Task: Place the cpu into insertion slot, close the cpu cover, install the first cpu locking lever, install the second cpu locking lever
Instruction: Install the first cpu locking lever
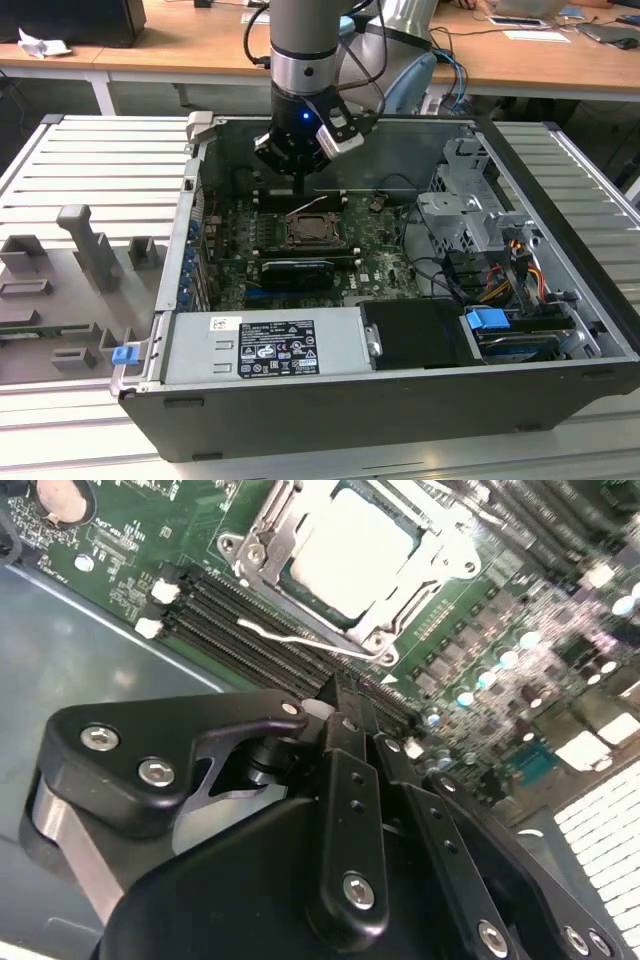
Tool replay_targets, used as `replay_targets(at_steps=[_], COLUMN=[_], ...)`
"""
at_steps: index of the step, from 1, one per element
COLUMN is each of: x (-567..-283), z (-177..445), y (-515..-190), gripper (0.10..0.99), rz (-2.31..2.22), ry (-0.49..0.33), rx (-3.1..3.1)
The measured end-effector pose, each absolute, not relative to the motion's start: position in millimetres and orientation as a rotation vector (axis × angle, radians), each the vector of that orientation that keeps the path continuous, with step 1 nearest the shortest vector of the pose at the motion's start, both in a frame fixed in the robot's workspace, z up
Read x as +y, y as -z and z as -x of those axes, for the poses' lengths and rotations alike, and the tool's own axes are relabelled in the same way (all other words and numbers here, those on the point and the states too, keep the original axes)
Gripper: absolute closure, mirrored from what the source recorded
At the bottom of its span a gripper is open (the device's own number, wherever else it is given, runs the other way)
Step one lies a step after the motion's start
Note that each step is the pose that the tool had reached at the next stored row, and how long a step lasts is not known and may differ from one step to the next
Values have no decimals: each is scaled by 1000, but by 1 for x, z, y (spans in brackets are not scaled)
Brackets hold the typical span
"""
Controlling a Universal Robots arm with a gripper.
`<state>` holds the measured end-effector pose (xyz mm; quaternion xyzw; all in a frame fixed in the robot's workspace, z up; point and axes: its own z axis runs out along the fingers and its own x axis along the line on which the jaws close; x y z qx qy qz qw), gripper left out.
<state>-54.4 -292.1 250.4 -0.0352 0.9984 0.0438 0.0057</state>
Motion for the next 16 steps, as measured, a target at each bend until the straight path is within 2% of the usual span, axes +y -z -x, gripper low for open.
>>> replay_targets(at_steps=[16], x=[-292], z=[43], y=[-232], gripper=[980], rz=[84], ry=[-156], rx=[3123])
